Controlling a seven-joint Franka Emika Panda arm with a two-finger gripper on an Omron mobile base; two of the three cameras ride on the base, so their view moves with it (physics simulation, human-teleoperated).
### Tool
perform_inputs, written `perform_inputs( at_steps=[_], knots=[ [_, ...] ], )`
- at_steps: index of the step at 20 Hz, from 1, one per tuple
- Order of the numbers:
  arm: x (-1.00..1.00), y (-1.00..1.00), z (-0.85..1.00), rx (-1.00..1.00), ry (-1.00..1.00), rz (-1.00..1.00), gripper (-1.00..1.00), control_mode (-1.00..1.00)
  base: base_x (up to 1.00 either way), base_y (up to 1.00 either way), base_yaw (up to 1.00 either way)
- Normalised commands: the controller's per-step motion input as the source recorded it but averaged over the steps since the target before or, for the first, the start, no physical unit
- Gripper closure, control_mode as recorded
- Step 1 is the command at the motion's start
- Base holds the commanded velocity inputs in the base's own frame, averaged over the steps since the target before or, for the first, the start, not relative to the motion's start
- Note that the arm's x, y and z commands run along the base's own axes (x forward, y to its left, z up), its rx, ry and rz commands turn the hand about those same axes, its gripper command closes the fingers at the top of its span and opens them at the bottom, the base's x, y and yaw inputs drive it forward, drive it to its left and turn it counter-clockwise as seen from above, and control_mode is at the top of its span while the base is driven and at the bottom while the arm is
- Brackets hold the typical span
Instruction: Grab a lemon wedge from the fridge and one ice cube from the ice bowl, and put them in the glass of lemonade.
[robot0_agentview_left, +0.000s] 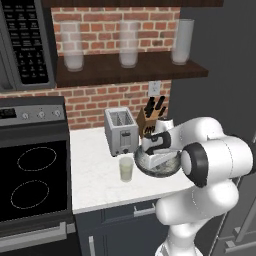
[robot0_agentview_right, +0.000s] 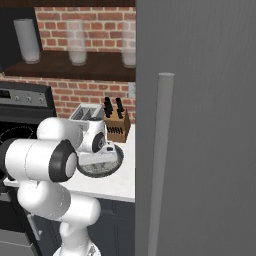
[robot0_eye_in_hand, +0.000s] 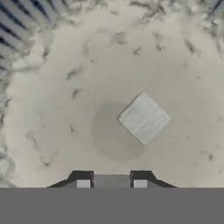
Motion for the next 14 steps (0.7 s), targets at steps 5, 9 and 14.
perform_inputs(
  at_steps=[5,9,14],
  knots=[
    [-0.04,0.09,0.70,0.00,0.00,0.00,1.00,-1.00,0.00,0.00,0.00],
    [-0.17,0.27,0.93,0.00,-0.05,0.00,1.00,-1.00,0.00,0.00,0.00],
    [-0.12,0.41,0.71,0.00,-0.02,0.01,1.00,-1.00,0.00,0.00,0.00]
  ],
)
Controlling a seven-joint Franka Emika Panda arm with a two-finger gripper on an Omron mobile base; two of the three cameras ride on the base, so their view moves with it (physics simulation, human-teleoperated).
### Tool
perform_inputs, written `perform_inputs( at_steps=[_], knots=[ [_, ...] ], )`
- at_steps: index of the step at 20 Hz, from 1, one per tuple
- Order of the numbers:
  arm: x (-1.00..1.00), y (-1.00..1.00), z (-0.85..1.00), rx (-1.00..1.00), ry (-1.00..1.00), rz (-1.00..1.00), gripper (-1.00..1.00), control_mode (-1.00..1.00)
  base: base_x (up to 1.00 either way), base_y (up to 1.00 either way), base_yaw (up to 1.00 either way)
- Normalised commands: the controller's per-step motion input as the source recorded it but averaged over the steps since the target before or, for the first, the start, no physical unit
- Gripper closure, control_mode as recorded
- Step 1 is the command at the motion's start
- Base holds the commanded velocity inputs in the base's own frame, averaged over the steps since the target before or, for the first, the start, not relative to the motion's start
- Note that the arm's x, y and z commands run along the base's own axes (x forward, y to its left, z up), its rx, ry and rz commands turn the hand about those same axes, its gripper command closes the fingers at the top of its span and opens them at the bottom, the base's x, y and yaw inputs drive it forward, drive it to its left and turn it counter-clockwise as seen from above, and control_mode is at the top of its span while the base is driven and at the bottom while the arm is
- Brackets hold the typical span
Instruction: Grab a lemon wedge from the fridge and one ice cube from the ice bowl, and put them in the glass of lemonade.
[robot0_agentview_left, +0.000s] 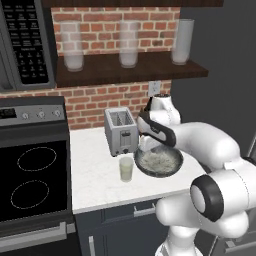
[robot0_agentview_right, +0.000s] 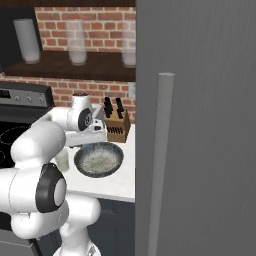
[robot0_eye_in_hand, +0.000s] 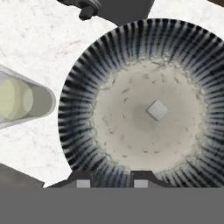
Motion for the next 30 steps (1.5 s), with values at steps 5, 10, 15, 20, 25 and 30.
perform_inputs(
  at_steps=[5,10,15,20,25,30],
  knots=[
    [-0.15,0.81,0.23,0.00,0.00,0.06,1.00,-1.00,0.00,0.00,0.00],
    [-0.01,1.00,0.00,0.00,0.00,0.05,1.00,-1.00,0.00,0.00,0.00],
    [0.00,0.55,0.00,0.00,0.05,0.01,1.00,-1.00,0.00,0.00,0.00],
    [0.00,0.19,-0.13,0.00,0.09,0.00,1.00,-1.00,0.00,0.00,0.00],
    [0.01,0.10,-0.04,0.00,0.01,0.00,1.00,-1.00,0.00,0.00,0.00],
    [0.17,0.00,0.00,0.00,0.00,0.00,1.00,-1.00,0.00,0.00,0.00]
  ],
)
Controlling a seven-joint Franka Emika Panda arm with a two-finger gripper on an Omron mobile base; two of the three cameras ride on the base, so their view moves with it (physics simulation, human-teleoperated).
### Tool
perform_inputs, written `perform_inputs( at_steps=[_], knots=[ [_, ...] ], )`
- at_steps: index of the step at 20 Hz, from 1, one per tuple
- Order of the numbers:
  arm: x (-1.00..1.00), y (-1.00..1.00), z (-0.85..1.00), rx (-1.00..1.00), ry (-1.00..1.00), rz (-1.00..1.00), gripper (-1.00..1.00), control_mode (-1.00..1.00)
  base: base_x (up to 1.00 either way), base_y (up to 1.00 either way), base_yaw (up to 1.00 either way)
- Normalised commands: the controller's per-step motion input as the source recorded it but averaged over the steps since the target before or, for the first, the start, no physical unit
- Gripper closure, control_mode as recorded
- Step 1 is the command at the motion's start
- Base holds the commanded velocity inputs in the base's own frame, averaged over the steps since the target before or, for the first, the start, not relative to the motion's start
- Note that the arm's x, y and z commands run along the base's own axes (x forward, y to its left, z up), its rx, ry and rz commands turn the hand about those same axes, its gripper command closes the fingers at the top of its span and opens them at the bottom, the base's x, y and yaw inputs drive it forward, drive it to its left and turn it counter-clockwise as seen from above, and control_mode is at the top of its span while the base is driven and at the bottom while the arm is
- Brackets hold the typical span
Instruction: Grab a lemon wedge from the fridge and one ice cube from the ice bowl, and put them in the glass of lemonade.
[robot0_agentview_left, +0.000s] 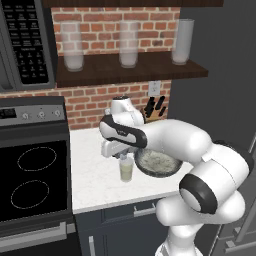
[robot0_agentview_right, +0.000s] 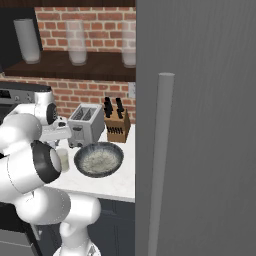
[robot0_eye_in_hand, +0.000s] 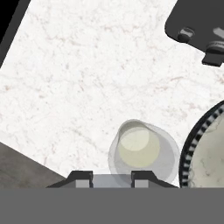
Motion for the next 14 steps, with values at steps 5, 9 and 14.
perform_inputs(
  at_steps=[5,9,14],
  knots=[
    [0.07,-0.01,0.00,0.00,0.00,0.00,1.00,-1.00,0.00,0.00,0.00],
    [-0.03,-0.21,-0.12,0.00,-0.04,-0.02,1.00,-1.00,0.00,0.00,0.00],
    [-0.05,-0.15,-0.03,0.01,-0.20,0.00,1.00,-1.00,0.00,0.00,0.00]
  ],
)
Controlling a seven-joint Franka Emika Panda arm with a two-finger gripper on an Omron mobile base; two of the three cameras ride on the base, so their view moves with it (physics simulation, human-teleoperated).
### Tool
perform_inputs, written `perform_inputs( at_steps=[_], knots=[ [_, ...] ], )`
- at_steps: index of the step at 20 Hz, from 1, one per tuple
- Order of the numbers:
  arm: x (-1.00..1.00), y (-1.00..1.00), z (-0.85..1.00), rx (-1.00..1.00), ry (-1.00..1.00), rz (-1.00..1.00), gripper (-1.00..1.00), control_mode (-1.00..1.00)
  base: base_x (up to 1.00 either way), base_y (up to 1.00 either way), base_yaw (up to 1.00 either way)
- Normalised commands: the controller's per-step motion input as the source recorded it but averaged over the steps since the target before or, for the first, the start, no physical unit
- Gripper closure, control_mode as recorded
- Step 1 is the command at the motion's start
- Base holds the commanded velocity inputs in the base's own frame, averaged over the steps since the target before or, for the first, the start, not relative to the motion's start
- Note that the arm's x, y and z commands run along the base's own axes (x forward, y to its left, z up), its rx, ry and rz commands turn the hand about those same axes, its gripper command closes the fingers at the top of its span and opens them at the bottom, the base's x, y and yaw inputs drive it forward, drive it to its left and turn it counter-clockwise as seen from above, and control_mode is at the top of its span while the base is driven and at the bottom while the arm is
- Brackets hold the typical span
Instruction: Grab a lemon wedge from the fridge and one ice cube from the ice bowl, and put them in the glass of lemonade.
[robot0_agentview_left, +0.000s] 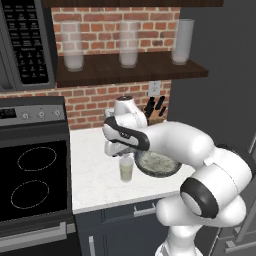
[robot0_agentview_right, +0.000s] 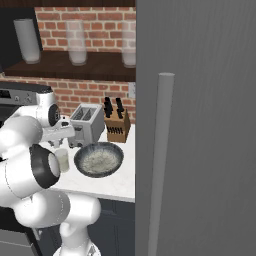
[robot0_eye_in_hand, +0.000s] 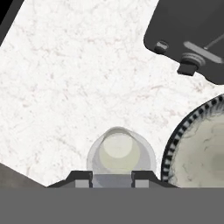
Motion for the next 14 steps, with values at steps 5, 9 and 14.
perform_inputs(
  at_steps=[5,9,14],
  knots=[
    [-0.01,-0.02,0.00,0.00,-0.21,0.00,1.00,-1.00,0.00,0.00,0.00],
    [0.00,0.00,0.00,0.00,-0.11,0.00,1.00,-1.00,0.00,0.00,0.00],
    [0.02,0.00,-0.12,0.00,-0.01,0.00,1.00,-1.00,0.00,0.00,0.00]
  ],
)
